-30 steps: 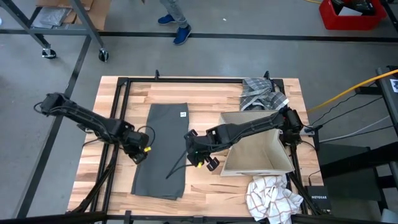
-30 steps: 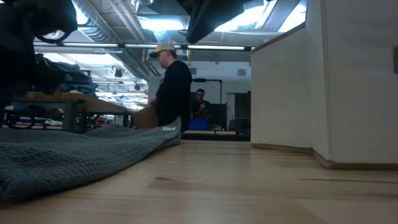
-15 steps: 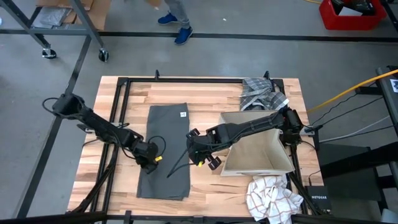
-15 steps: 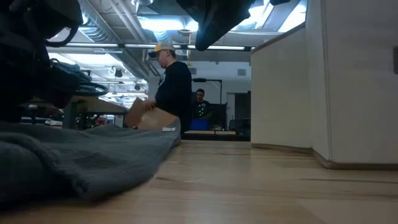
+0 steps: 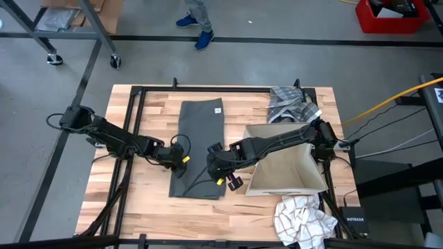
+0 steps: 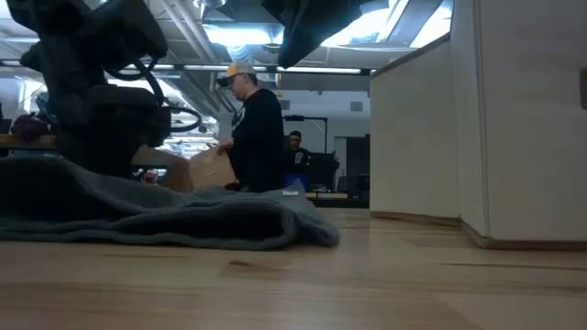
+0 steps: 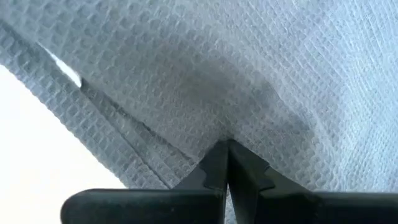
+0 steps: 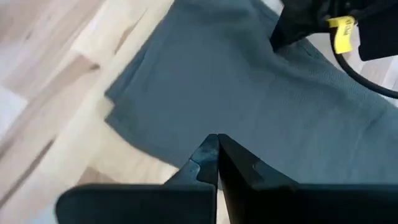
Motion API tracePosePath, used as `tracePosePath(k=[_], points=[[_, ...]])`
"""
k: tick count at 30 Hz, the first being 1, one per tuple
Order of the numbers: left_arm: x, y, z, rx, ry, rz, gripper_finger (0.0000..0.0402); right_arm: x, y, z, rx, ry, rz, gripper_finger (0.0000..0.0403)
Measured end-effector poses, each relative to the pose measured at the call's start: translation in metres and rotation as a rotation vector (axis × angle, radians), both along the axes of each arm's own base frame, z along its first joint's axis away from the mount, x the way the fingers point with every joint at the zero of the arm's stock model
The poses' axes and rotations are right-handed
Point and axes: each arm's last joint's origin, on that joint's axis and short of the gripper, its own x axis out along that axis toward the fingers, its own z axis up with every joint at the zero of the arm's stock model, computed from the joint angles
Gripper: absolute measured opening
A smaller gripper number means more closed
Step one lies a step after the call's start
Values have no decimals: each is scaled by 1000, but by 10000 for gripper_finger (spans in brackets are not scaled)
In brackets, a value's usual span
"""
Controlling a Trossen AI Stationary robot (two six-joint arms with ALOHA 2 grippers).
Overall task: Fold towel
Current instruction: Fold the gray towel
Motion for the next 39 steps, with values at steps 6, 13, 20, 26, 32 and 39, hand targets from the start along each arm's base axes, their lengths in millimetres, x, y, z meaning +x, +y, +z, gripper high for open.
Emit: tracePosePath(k=[6, 13, 20, 26, 32, 39], points=[[-3, 2, 12, 6, -33, -52, 3, 2, 1, -2, 39, -5, -64, 14], [-15, -6, 29, -52, -67, -118, 3, 16, 4, -25, 43, 4, -102, 15], [-20, -16, 44, -60, -160, -207, 4, 25, 7, -29, -2, -75, -115, 14], [-22, -18, 50, -110, -184, -156, 7, 30, 9, -24, 51, -144, -160, 14], [-5, -22, 68, 66, -477, -195, 3, 31, 5, -7, 214, -106, -248, 14], [-8, -11, 106, 355, -755, -283, 2, 21, -11, 36, 345, -107, -234, 14]])
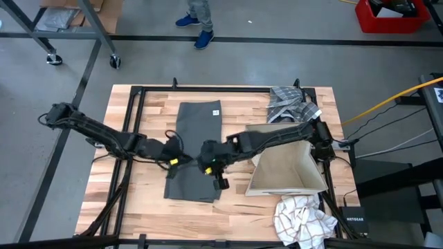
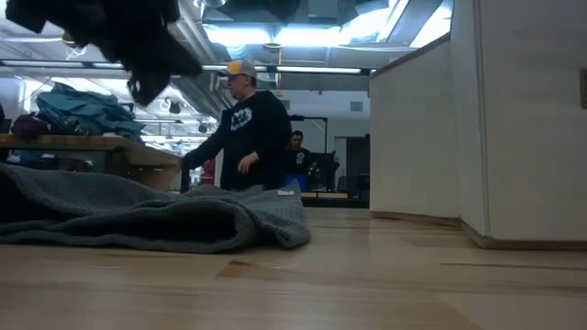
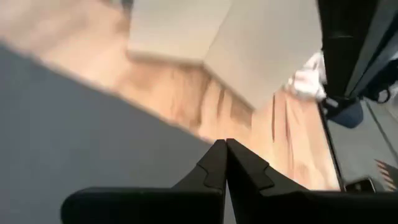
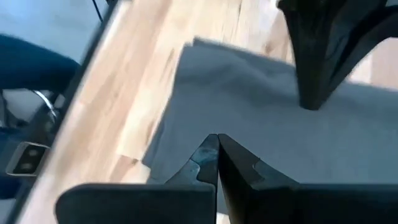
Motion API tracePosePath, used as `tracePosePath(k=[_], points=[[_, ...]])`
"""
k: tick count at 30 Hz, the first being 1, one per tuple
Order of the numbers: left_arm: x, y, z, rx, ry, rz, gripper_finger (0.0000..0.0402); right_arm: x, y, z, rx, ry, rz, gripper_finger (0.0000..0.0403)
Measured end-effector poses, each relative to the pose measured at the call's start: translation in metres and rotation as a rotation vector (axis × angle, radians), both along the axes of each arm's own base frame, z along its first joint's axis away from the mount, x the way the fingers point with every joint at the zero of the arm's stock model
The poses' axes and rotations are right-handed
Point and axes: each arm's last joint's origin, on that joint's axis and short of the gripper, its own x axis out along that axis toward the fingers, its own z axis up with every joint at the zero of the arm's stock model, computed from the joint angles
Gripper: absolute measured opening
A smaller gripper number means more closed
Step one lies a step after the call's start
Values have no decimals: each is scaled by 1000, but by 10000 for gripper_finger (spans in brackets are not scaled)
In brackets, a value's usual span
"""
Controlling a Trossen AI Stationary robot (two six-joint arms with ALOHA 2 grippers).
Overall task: Fold towel
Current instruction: Fold the gray towel
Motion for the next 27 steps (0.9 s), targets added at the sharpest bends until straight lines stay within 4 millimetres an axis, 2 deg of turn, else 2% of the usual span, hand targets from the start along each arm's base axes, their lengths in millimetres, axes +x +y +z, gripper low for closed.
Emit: tracePosePath(k=[5, 11, 17, 27], points=[[-23, 15, 29, 182, -142, 27, 5, -7, -20, 24, 18, -65, -38, 14], [-45, 23, 52, 265, -287, 33, 5, -1, -34, 28, 26, -129, -75, 14], [-57, 26, 61, 228, -353, 46, 6, 4, -38, 29, 19, -177, -93, 14], [-57, 26, 61, 229, -349, 45, 6, 9, -38, 36, 29, -258, -92, 14]])
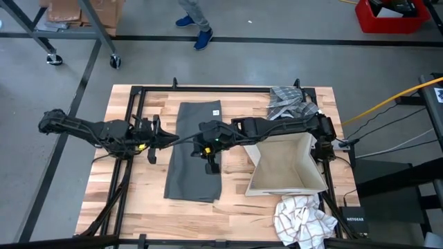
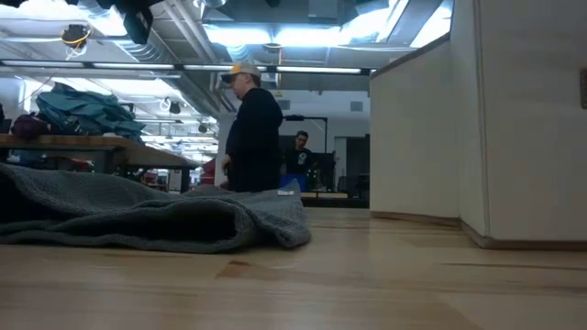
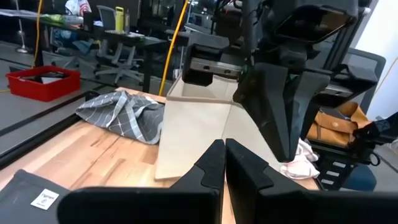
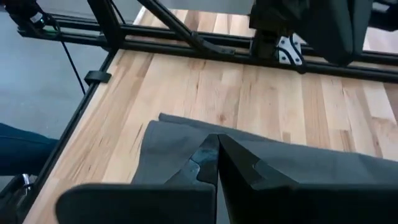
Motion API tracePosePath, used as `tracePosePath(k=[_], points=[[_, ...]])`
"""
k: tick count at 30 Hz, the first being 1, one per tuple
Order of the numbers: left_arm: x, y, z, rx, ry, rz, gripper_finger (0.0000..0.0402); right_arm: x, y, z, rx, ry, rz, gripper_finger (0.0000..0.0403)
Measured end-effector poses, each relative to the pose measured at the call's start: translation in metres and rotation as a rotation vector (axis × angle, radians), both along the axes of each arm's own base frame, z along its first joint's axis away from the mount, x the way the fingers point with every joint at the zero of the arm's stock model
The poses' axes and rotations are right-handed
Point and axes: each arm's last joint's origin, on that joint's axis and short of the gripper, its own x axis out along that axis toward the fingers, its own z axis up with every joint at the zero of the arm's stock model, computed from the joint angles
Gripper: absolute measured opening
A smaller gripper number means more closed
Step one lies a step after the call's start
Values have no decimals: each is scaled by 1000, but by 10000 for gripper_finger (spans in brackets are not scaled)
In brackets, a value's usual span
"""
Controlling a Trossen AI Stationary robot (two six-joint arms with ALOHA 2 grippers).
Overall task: Fold towel
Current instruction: Fold the gray towel
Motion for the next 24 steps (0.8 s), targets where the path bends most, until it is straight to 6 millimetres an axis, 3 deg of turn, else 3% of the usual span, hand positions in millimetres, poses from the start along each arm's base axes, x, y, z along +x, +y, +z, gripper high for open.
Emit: tracePosePath(k=[9, 14, 17, 22, 24], points=[[0, 0, -4, 10, 42, 0, 6, 2, -3, 2, 10, -26, -118, 14], [-1, 0, -12, 29, 120, 0, 6, 4, -1, 4, 50, -49, -69, 27], [-2, 0, -17, 42, 180, 0, 6, 4, 1, 5, 70, -56, -36, 71], [-4, 1, -28, 69, 289, 0, 6, 4, 1, 6, 77, -63, -32, 192], [-6, 1, -32, 79, 335, 0, 6, 5, 3, 9, 78, -92, -47, 218]])
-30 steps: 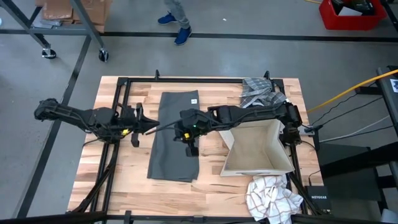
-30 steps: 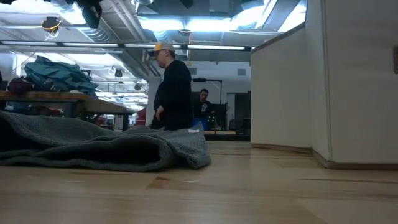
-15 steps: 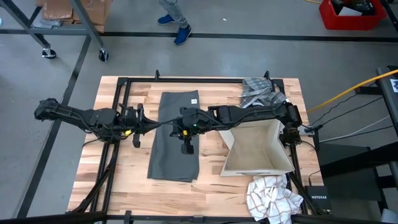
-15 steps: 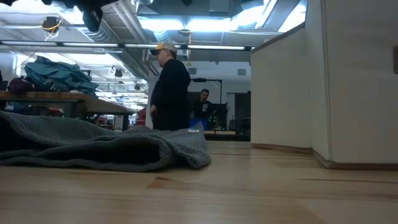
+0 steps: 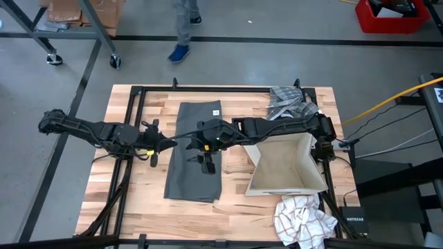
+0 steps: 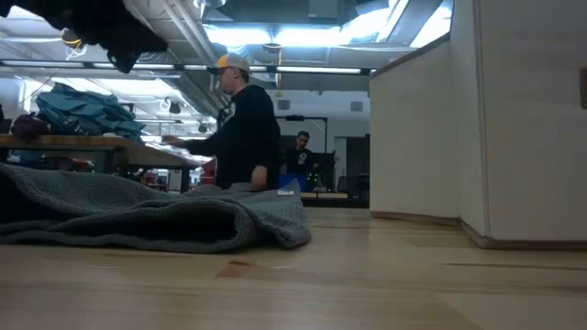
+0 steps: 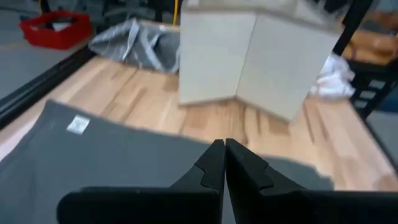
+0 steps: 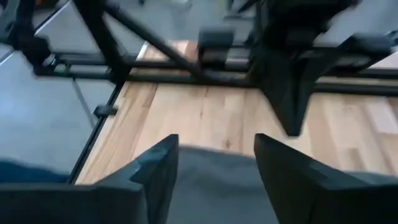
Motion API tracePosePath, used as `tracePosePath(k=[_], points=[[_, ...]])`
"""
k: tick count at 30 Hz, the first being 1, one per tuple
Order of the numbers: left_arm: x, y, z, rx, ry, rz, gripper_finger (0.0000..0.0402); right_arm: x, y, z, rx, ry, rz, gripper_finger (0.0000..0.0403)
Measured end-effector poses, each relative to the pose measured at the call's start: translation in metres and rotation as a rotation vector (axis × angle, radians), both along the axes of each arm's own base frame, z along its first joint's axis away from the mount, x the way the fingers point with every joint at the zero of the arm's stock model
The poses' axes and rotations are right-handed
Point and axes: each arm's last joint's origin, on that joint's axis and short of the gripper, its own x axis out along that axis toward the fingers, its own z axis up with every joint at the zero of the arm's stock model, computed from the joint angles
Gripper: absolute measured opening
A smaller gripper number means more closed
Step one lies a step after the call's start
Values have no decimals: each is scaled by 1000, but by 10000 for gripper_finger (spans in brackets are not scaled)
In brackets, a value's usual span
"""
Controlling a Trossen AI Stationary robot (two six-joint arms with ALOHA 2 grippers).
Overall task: Fold towel
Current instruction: Fold the gray towel
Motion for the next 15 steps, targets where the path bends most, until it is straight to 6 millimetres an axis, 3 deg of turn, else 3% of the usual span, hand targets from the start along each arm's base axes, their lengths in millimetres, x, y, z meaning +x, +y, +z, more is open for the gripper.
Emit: tracePosePath(k=[4, 10, 15], points=[[-4, 1, -8, 22, 93, 0, 6, 2, 4, 6, -40, -74, -65, 212], [-10, 2, -19, 52, 221, 0, 6, 2, 6, 7, -11, -72, -1, 171], [-14, 3, -25, 70, 299, 0, 6, 0, 8, 5, 29, -44, 84, 162]])
